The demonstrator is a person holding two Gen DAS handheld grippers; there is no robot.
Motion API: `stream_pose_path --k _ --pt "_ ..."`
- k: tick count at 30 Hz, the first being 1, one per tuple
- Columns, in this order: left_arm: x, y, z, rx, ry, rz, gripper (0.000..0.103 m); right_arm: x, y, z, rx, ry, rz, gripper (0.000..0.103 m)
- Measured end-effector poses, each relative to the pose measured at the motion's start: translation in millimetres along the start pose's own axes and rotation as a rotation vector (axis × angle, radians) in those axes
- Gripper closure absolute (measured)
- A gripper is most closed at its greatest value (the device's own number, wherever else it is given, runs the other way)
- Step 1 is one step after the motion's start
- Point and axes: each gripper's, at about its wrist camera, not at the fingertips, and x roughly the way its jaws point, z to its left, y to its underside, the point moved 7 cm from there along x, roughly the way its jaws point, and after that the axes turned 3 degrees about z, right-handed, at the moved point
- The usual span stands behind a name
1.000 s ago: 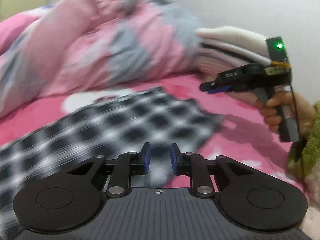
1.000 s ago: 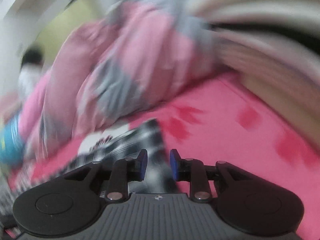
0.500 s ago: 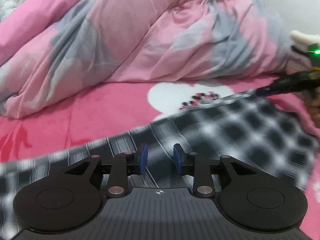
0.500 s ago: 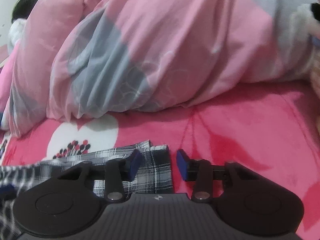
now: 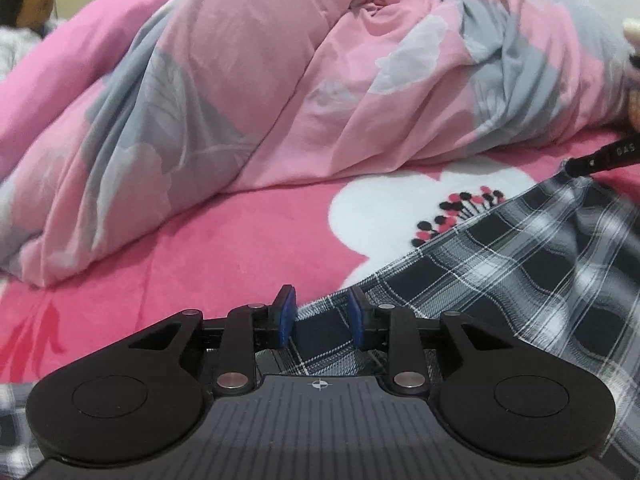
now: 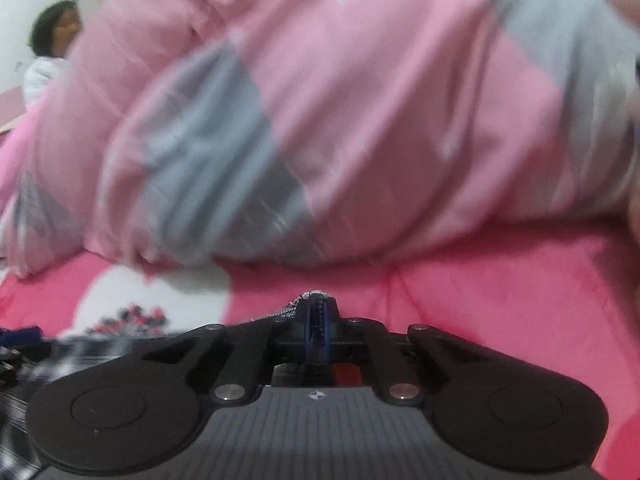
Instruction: Fold clothes
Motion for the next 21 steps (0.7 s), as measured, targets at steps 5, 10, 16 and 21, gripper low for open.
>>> stream_pose_path --k 5,10,16,21 --pt "-7.4 -5.1 -3.3 0.031 -0.024 -0.049 0.075 -9.1 -3.8 -5.1 0.025 0.034 -0.009 0.075" --pt "-17.5 -11.5 -19.5 0.079 0.04 -0.092 0.075 -41.9 -11.4 35.6 -0.117 0.003 -0.052 0.075" --pt "7.6 -7.7 -37.7 0.153 0.005 -0.03 0.074 -6.9 19.6 104.5 -0.307 -0.186 0.156 0.08" --pt "11.7 -8.3 -26.9 0.085 0.03 -0.021 0.069 -16.9 3.7 20.1 -0.136 0.084 0.088 0.094"
